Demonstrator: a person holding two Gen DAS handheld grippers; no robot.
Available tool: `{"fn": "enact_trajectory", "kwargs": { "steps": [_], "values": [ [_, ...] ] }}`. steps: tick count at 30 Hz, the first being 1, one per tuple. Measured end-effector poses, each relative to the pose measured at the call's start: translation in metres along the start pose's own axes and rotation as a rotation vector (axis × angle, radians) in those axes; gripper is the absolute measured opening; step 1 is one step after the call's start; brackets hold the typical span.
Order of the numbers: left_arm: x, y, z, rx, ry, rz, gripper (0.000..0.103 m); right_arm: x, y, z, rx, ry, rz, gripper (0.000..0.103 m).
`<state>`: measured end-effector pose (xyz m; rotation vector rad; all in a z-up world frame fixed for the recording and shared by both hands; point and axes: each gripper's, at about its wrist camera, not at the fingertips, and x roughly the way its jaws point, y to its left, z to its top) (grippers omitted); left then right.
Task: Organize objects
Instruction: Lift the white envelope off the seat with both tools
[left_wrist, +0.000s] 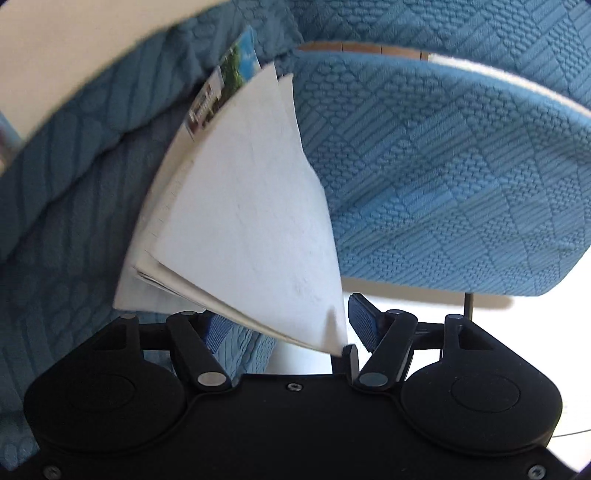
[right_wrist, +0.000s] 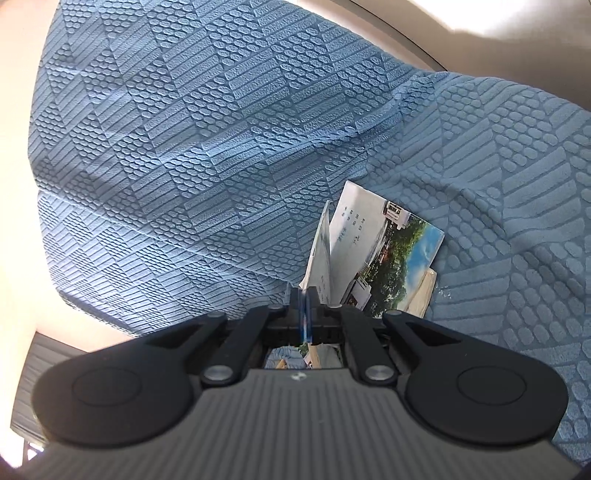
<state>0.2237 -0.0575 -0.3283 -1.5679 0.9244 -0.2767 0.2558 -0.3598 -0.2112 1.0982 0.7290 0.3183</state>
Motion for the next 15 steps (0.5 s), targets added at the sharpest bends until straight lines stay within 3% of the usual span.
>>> {"fn": "enact_trajectory", "kwargs": {
  "steps": [8,15],
  "values": [
    [-0.011,0.006,0.009,0.000,-0.030,0.029,0.060,0.002,0.000,-0.003,-0.003,-0.001,-0.005,0.004],
    [-0.014,-0.006,0.009,0.085,-0.077,0.077,0.039,0.000,-0.001,-0.002,-0.008,-0.014,-0.016,0.004]
  ]
}}
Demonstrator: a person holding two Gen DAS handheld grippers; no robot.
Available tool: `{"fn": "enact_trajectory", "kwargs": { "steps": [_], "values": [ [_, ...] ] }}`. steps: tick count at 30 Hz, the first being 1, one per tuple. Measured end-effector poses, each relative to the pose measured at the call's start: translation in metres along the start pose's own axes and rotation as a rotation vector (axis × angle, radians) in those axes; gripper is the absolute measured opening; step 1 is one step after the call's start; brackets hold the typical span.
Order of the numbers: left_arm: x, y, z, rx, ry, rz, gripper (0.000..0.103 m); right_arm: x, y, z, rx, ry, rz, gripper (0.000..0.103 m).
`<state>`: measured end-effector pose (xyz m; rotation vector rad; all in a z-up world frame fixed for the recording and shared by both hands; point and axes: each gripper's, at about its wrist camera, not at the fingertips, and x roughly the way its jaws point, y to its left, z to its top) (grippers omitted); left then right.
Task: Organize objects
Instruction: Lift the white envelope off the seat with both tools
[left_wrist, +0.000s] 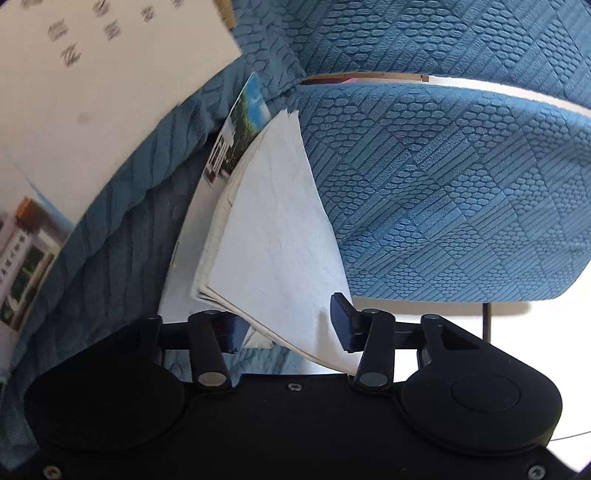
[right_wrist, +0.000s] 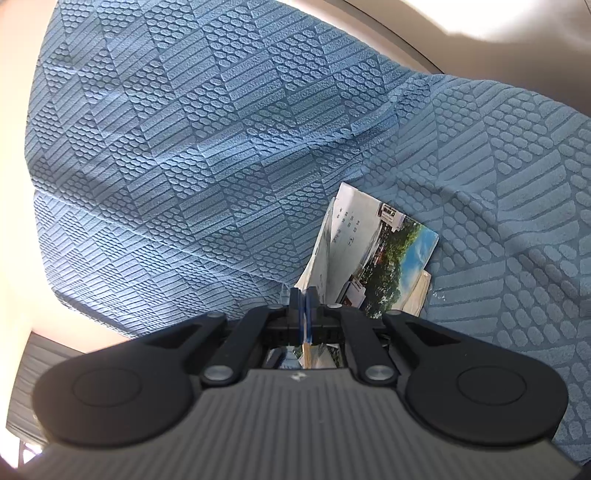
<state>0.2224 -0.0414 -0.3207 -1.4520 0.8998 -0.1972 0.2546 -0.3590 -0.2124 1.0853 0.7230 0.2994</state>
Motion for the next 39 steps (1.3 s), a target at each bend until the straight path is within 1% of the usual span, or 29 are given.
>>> {"fn": "enact_trajectory", "kwargs": {
  "steps": [2,5,8,11,15,20,24,30,39],
  "values": [
    [-0.001,-0.003,0.000,0.020,-0.005,0.009,0.034,0.000,0.001,0.000,-0.006,-0.002,0.002,0.004],
    [-0.002,-0.010,-0.002,0.046,-0.017,0.011,0.021,-0.001,0.005,0.000,-0.032,-0.010,0.007,0.004],
    [-0.006,-0.024,-0.004,0.118,-0.032,0.036,0.010,-0.001,0.008,0.000,-0.043,-0.014,0.005,0.004],
    [-0.012,-0.038,-0.006,0.177,-0.056,0.055,0.010,-0.002,0.011,0.001,-0.045,-0.023,0.017,0.005],
    [-0.022,-0.056,-0.009,0.253,-0.065,0.084,0.008,-0.009,0.018,0.001,-0.075,-0.033,0.022,0.005],
    [-0.029,-0.074,-0.015,0.287,-0.042,0.086,0.008,-0.025,0.031,0.003,-0.104,-0.075,0.021,0.005],
    [-0.031,-0.094,-0.022,0.337,-0.025,0.101,0.008,-0.036,0.041,0.007,-0.118,-0.102,0.011,0.005],
    [-0.039,-0.114,-0.030,0.383,-0.005,0.126,0.008,-0.053,0.050,0.004,-0.120,-0.121,0.000,0.005],
    [-0.060,-0.127,-0.032,0.385,0.018,0.122,0.008,-0.065,0.057,-0.007,-0.059,-0.138,-0.012,0.005]
  ]
}}
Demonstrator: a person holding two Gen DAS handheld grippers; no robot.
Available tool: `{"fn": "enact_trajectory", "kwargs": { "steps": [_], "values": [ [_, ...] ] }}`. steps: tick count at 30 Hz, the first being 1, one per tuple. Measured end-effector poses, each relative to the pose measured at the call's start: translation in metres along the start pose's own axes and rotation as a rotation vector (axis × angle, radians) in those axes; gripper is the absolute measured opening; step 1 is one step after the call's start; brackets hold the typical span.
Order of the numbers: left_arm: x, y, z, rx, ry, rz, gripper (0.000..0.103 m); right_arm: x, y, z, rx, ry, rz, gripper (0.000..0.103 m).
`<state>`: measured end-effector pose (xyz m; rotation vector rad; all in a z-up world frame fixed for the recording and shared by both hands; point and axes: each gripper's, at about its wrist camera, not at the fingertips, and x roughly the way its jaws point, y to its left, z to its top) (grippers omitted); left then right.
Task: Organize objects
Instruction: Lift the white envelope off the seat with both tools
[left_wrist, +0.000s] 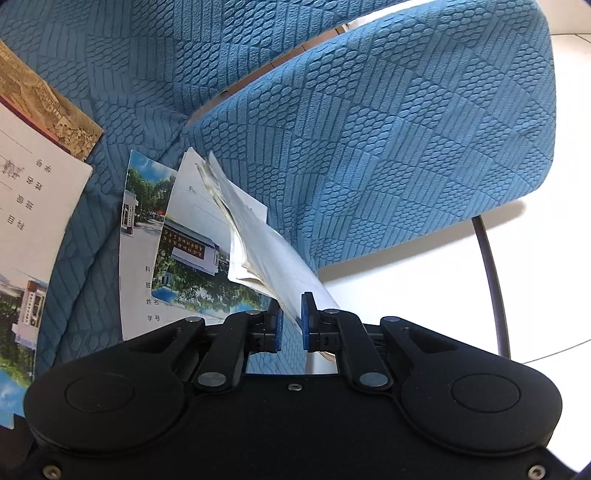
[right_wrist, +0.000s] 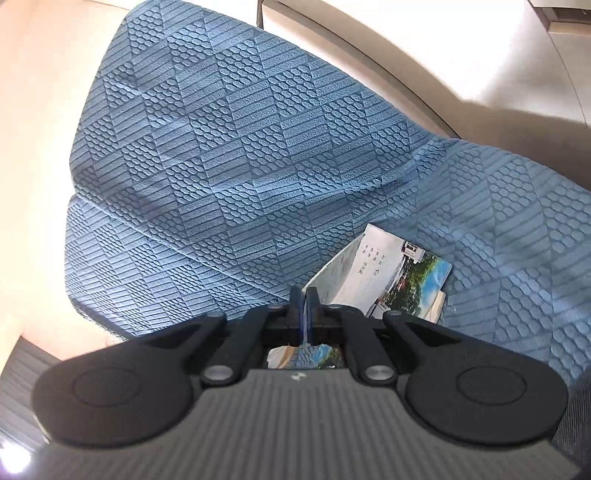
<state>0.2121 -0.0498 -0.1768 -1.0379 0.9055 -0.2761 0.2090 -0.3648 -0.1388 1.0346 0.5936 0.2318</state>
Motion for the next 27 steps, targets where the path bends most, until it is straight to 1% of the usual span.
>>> {"fn": "enact_trajectory", "kwargs": {
  "steps": [7,11,15,22,27],
  "values": [
    [-0.026,-0.007,0.004,0.009,-0.005,-0.011,0.008,-0.011,0.017,-0.014,0.013,-0.010,0.022,0.005],
    [-0.047,-0.011,0.008,-0.003,-0.030,-0.033,0.008,-0.015,0.032,-0.022,0.010,-0.008,0.052,0.005],
    [-0.070,-0.020,0.012,0.016,-0.056,-0.040,0.008,-0.021,0.050,-0.028,-0.008,-0.011,0.082,0.005],
    [-0.112,-0.028,0.024,0.024,-0.077,-0.061,0.008,-0.028,0.083,-0.034,-0.046,0.036,0.124,0.005],
    [-0.145,-0.024,0.029,0.014,-0.097,-0.073,0.009,-0.029,0.102,-0.047,-0.067,0.065,0.149,0.005]
  ]
}}
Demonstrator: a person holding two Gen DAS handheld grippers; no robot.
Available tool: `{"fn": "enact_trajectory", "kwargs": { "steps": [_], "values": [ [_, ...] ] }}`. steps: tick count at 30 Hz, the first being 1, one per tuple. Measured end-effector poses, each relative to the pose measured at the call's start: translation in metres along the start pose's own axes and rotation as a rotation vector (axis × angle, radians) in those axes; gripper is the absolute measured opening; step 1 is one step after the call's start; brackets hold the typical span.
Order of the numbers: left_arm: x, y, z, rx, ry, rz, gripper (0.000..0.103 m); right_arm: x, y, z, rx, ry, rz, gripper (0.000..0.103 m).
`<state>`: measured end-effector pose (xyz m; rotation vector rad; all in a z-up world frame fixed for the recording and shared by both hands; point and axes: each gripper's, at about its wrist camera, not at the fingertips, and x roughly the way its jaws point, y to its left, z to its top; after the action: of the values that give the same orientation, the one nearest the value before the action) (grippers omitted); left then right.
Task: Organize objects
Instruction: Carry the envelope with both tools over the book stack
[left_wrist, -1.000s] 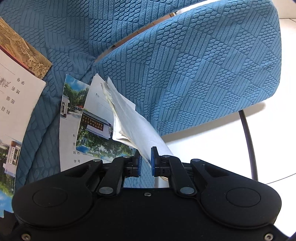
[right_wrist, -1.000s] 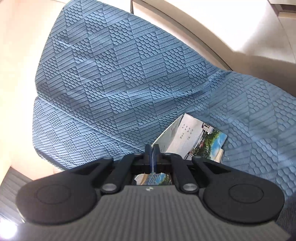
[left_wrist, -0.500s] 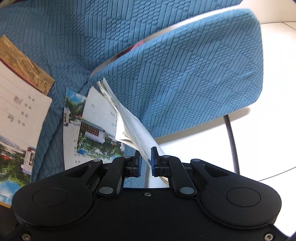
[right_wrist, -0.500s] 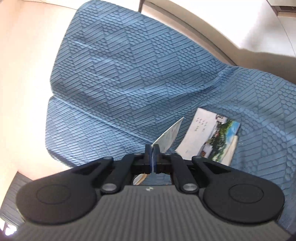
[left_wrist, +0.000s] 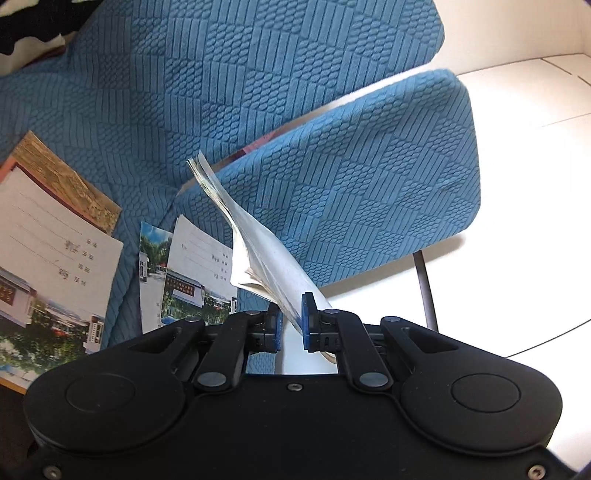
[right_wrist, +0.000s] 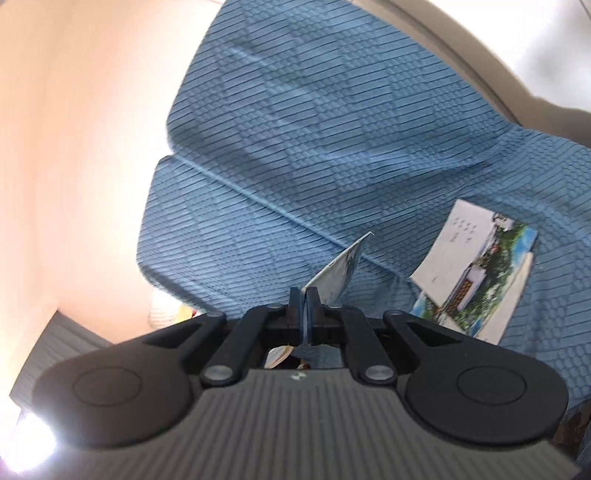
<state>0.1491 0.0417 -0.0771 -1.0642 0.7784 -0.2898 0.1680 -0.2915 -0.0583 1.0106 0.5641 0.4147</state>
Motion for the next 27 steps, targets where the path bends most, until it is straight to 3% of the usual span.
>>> {"fn": "enact_trajectory", "kwargs": {
  "steps": [13,27],
  "values": [
    [-0.068,0.034,0.011,-0.019,-0.064,0.021,0.009,0.011,0.026,-0.045,-0.071,0.126,0.018,0.005],
    [-0.088,0.078,0.012,-0.036,-0.073,0.084,0.009,0.031,0.019,-0.084,-0.134,0.217,-0.016,0.005]
  ]
}}
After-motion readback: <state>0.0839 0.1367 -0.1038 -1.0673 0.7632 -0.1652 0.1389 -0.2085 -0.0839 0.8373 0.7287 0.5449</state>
